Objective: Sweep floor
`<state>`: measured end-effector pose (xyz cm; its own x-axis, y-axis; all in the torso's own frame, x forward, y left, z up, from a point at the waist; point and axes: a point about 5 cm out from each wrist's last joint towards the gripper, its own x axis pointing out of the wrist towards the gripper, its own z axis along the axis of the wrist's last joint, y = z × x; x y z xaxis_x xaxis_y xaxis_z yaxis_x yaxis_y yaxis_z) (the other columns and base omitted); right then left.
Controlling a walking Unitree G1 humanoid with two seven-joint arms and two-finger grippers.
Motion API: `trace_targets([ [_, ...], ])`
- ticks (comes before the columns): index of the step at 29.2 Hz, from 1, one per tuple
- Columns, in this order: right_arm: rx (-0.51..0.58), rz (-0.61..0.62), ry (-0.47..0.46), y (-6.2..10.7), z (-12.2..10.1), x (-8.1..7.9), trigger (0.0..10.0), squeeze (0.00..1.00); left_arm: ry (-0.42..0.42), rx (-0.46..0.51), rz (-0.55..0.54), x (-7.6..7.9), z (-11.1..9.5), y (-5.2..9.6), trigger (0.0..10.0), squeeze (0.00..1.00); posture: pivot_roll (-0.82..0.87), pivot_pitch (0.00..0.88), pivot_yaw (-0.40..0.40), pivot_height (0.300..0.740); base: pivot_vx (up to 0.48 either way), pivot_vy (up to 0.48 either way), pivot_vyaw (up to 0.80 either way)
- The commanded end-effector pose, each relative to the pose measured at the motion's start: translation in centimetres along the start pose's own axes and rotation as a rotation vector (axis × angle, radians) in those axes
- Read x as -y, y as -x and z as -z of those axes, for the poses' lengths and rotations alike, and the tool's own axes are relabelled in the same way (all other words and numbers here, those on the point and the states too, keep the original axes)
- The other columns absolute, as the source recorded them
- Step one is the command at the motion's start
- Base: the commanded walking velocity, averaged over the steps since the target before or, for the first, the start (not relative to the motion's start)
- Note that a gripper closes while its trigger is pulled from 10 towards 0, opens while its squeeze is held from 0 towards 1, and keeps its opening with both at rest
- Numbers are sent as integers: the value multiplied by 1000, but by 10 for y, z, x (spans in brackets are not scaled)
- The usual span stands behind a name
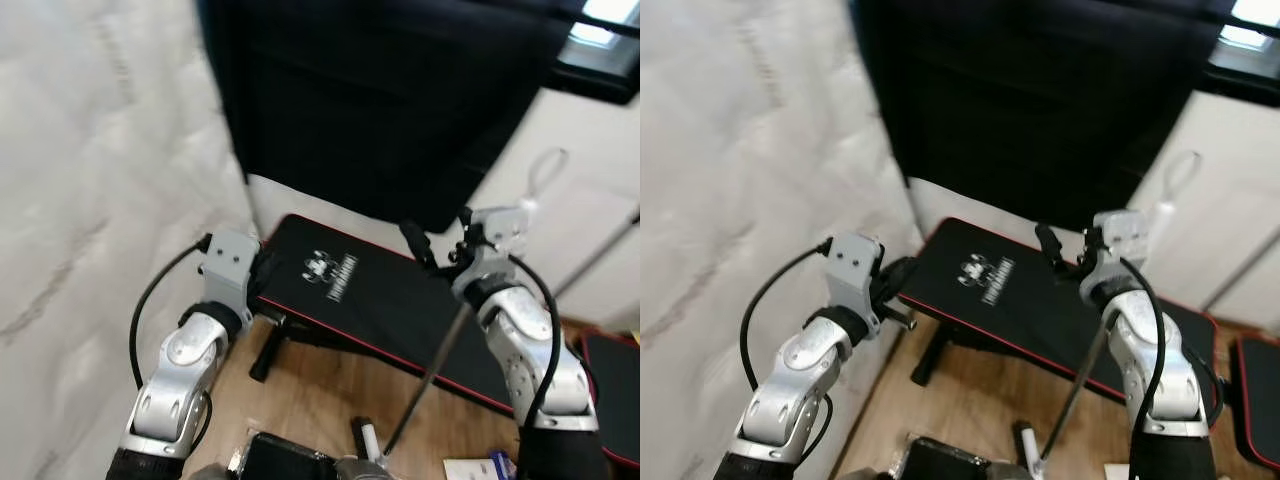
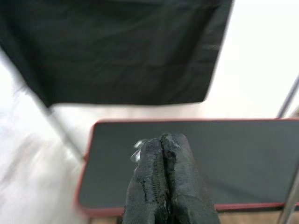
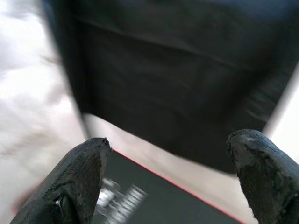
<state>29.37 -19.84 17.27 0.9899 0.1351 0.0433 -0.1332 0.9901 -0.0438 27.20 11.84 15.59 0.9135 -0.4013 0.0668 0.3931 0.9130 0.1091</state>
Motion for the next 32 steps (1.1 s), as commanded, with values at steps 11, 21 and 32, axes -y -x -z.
trace_targets([
  [11,-215,34,-33,9,29,33,10000,0,39,-50,56,15,1,15,10000,0,-102,278,-173,740,0,0,0],
  [21,-263,101,-46,7,43,56,10000,0,28,-65,72,15,-3,22,10000,0,-70,305,-157,740,0,0,0],
  [32,-156,53,-102,-22,40,52,10000,0,23,-85,80,14,-6,27,10000,0,-48,331,-127,740,0,0,0],
])
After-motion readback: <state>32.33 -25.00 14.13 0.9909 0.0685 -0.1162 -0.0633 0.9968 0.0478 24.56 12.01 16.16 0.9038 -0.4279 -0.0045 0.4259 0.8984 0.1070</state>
